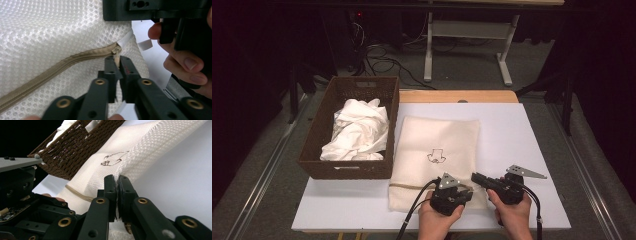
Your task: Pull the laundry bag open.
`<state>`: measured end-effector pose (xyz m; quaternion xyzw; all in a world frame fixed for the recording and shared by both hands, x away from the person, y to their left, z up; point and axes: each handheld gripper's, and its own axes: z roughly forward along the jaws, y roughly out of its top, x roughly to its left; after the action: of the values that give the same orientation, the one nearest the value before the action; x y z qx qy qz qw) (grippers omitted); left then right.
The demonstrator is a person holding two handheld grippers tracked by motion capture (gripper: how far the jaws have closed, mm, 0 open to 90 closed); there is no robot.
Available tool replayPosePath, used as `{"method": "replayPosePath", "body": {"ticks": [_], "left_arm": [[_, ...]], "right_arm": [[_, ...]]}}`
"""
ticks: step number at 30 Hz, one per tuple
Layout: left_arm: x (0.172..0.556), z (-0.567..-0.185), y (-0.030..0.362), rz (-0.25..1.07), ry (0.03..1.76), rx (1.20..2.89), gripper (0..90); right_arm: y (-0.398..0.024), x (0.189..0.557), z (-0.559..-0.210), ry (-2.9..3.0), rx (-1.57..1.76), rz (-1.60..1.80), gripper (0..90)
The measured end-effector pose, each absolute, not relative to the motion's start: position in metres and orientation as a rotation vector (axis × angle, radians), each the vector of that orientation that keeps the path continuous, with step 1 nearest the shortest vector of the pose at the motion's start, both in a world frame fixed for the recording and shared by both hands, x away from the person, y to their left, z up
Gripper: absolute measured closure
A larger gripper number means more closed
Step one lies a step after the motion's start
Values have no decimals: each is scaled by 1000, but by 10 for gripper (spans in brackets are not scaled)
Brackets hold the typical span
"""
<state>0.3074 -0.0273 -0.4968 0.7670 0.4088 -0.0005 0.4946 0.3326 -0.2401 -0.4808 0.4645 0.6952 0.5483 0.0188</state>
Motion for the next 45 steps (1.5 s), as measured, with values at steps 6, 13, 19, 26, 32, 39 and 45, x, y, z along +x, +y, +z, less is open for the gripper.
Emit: {"method": "replayPosePath", "body": {"ticks": [6,13,19,26,32,39,45], "left_arm": [[309,-496,-21,-40,944,1822,866],[311,-494,-15,-72,905,1773,866],[313,-497,-17,-88,917,1773,865],[315,-496,-15,-89,960,1755,865],[317,-496,-8,-78,1003,1734,865],[318,-505,8,-66,1059,1732,865],[319,-505,13,-36,1067,1751,864]], "right_arm": [[-244,337,-484,2160,1450,1776,765],[-245,347,-496,2112,1698,1914,596],[-237,348,-501,2145,1731,1946,714],[-233,340,-491,2132,1627,1888,850],[-231,338,-483,2119,1549,1835,858],[-232,339,-482,2139,1515,1812,858],[-232,339,-481,2144,1501,1788,857]]}}
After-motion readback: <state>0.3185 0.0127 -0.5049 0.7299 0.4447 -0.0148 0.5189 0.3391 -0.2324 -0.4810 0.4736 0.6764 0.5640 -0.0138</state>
